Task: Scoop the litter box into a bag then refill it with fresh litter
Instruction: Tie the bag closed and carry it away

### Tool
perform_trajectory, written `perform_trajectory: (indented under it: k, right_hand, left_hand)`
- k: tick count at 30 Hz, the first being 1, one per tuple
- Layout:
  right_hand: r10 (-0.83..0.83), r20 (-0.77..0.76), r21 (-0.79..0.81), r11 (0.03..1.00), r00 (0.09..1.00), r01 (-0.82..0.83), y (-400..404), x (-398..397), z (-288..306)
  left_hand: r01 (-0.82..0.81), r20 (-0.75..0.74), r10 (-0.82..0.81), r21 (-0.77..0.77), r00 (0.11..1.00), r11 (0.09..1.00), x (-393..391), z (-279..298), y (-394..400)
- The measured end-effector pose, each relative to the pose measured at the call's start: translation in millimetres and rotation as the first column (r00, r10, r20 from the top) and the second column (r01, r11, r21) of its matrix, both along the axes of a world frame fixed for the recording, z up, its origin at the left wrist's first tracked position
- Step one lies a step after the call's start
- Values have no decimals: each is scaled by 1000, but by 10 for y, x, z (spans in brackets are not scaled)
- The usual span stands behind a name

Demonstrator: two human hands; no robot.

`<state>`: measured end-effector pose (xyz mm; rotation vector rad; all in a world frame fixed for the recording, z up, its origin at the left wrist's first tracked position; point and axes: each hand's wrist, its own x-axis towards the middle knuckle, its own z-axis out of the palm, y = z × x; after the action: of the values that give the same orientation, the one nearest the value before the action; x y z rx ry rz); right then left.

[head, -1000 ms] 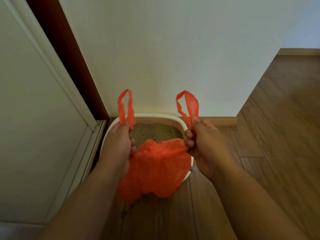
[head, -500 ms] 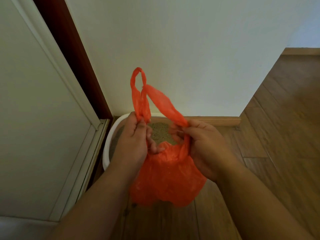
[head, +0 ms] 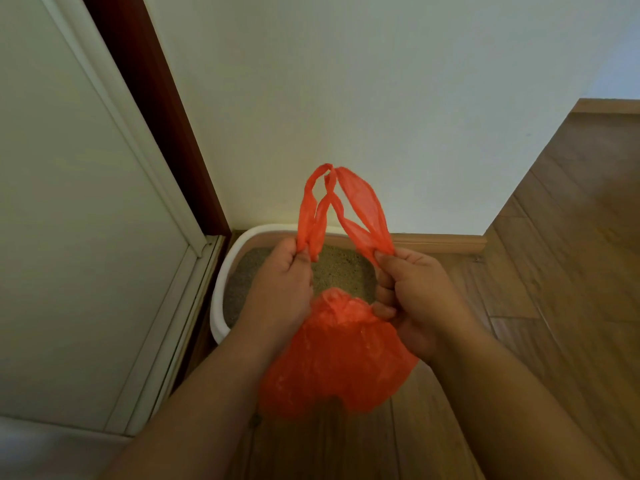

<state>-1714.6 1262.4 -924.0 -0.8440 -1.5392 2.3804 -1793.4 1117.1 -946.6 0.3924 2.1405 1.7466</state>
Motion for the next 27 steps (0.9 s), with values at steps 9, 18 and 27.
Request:
perform_trajectory:
  k: [9, 18, 27]
  right_hand:
    - [124, 18, 162, 979, 992, -125, 55, 19, 33]
    - [503, -85, 220, 852, 860, -476, -42, 123, 66]
    - [266, -87, 269, 934, 960, -234, -143, 47, 53]
  left_hand:
    - [250, -260, -235, 28, 937, 968, 278, 274, 34]
    - [323, -214, -309, 29, 927, 946, 141, 234, 7]
    - [86, -282, -130, -163, 950, 983, 94, 192, -20]
